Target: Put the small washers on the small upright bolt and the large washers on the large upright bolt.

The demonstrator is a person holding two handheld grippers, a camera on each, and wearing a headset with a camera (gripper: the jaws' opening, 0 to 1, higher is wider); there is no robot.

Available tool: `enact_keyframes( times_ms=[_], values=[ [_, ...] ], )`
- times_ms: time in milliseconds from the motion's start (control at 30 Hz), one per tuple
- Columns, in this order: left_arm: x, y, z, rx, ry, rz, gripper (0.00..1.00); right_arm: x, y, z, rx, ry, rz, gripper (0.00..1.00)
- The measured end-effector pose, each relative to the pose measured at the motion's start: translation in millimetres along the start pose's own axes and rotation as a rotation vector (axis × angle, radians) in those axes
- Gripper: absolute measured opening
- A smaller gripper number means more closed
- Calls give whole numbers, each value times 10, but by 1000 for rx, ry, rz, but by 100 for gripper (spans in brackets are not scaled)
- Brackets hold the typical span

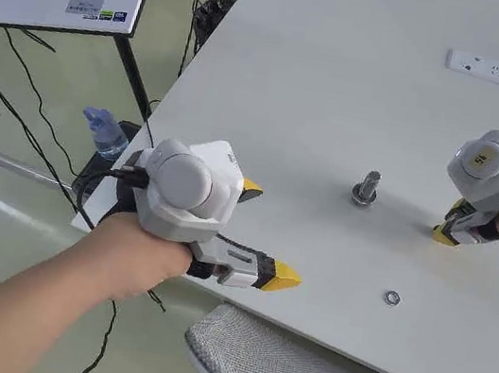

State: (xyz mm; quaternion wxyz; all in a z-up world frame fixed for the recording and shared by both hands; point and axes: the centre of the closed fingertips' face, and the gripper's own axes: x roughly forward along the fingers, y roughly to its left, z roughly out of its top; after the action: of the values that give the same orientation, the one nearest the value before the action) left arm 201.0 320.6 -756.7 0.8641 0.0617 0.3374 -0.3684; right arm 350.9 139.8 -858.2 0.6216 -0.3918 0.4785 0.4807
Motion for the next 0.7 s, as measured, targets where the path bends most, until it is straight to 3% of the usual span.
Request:
enact_keyframes(
  times_ms=[300, 700],
  values=[
    [-7, 2, 38, 5, -6, 0, 73, -77, -11, 6, 8, -5, -2, 24],
    [-75, 14, 89, 23, -18, 0, 73, -345, -17, 48, 24, -42, -7, 24]
  ],
)
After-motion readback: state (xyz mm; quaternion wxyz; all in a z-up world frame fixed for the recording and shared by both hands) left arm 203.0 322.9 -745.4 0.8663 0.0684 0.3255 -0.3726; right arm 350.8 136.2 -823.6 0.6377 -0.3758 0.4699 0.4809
